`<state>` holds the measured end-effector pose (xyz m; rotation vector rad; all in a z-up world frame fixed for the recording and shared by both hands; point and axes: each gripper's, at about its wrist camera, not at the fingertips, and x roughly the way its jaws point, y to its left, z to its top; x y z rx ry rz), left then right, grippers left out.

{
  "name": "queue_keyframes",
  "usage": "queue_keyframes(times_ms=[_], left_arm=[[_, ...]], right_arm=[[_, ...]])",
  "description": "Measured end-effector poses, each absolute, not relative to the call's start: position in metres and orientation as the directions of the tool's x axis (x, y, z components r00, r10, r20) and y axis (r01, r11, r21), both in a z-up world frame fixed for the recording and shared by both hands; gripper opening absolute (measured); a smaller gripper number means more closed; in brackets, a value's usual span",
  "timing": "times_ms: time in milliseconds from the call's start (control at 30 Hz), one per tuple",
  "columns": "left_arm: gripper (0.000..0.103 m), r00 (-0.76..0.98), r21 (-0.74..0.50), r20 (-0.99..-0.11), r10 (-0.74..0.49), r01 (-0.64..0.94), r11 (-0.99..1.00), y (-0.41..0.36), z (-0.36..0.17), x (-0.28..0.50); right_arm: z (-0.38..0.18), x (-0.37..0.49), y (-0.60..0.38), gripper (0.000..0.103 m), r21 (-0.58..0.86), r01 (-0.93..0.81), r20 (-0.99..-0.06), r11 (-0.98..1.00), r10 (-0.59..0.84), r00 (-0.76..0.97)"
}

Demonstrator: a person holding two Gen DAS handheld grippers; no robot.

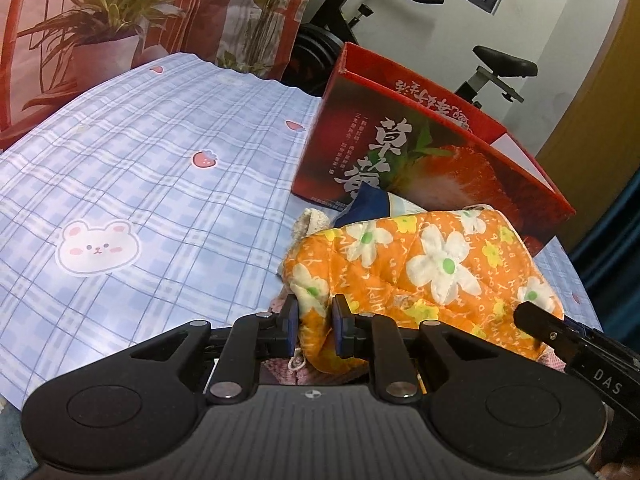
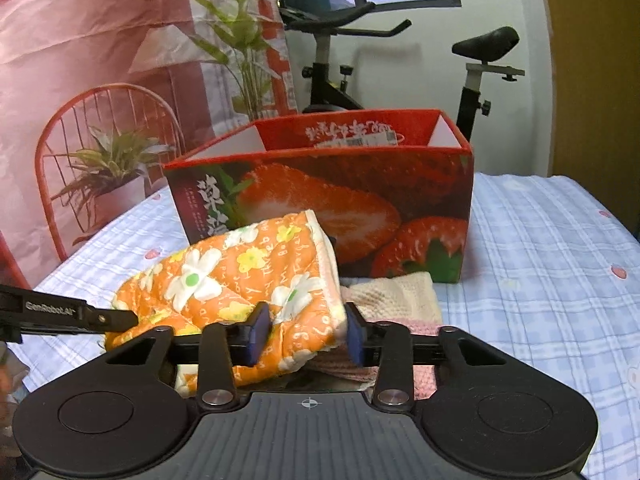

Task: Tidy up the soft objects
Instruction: 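Lift the orange floral pillow with both tools and carry it over the red box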

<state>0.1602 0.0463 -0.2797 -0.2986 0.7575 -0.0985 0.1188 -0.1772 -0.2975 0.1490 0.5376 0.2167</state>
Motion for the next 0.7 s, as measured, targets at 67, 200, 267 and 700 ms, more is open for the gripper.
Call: queue_keyframes(times_ms=[67, 200, 267, 700], left_arm=[[0.019, 0.728, -0.297, -0.659, -0.190, -0.020, 0.955, 0.046, -0.279, 0.159], [0.016, 0.753, -0.278, -0.635, -0.171, -0.017, 0.960, 0.045, -0.272, 0.154], [0.015, 0.770, -0.269, -0.618, -0.159, -0.017, 0.963, 0.046, -0.266, 0.150], [0.012, 0.843, -0.251, -0.513, -0.164, 0.036, 0.967, 0.044, -0.231, 0.135]], right_arm=[[-0.296, 0.118, -0.178, 0.027, 0.210, -0.174, -0.482, 0.962, 0.257, 0.838], [-0.293, 0.116, -0.175, 0.025, 0.212, -0.193, -0.469, 0.958, 0.273, 0.840], [-0.290, 0.114, -0.174, 0.024, 0.212, -0.207, -0.456, 0.955, 0.284, 0.843], [-0.274, 0.102, -0.168, 0.023, 0.181, -0.247, -0.406, 0.952, 0.301, 0.863]])
